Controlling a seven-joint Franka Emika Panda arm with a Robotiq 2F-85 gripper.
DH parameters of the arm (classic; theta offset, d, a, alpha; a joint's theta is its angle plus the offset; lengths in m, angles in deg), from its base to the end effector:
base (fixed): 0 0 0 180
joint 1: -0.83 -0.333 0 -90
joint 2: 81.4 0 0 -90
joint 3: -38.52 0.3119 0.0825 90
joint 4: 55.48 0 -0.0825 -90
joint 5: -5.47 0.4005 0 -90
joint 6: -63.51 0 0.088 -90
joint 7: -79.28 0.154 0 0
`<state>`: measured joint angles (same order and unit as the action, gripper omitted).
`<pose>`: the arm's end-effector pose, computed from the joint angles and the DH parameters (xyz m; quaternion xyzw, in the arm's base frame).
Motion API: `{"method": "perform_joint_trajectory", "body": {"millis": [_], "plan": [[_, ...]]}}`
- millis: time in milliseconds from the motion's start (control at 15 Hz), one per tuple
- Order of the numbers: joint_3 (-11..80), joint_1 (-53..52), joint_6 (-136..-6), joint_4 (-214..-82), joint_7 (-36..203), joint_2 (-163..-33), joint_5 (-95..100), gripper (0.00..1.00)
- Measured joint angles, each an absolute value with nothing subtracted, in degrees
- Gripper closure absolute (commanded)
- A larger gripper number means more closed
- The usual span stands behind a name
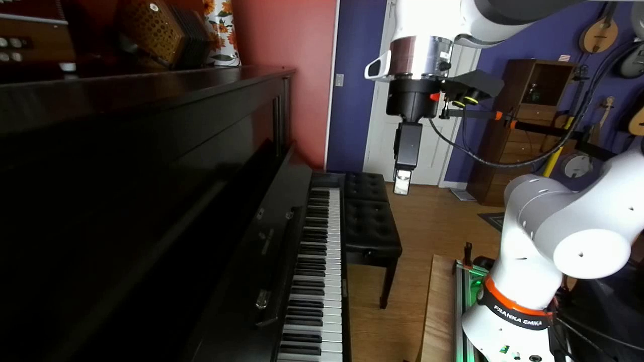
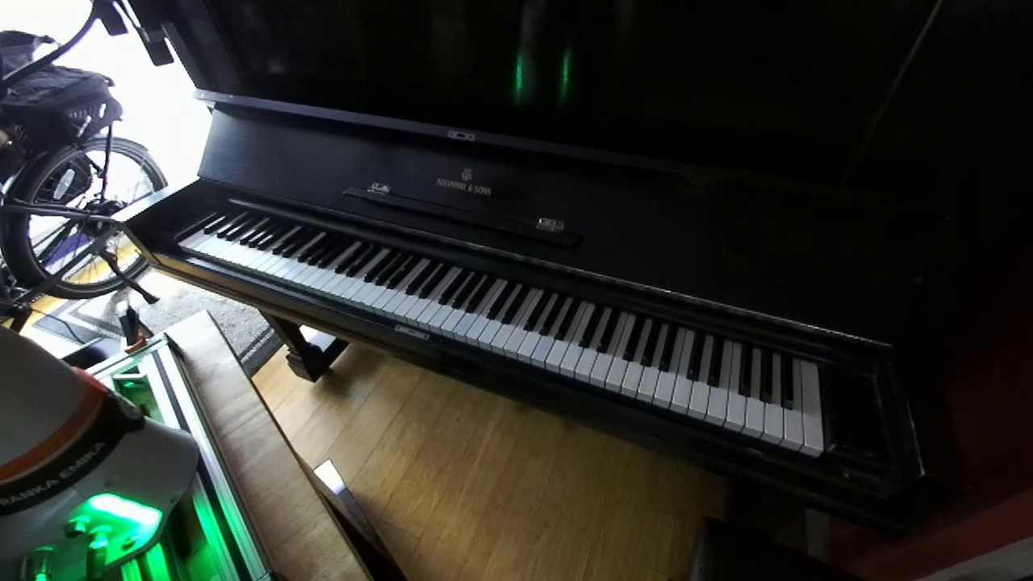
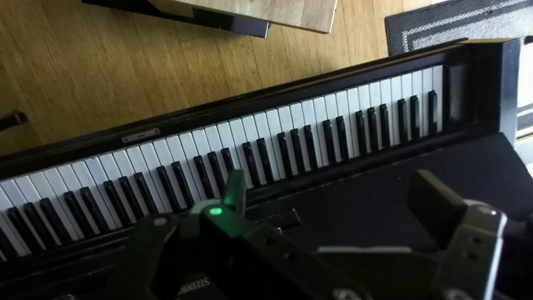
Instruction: Press the key on the piano
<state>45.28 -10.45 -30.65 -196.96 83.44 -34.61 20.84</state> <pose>0.2956 0.1401 0.5015 -0.9917 -0.0913 0.0216 0.0882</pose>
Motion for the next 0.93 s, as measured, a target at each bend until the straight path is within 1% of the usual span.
{"method": "perform_joint_trajectory", "body": {"millis": [200,467,933], "plan": [[44.1,-5.5,-31.2,-197.7,83.1,-38.9,18.1,0.0],[41.3,-1.5,-35.8,-198.4,76.9,-48.2,11.3,0.0],[35.5,0.8,-51.3,-198.5,67.5,-64.2,7.3,0.0]]}}
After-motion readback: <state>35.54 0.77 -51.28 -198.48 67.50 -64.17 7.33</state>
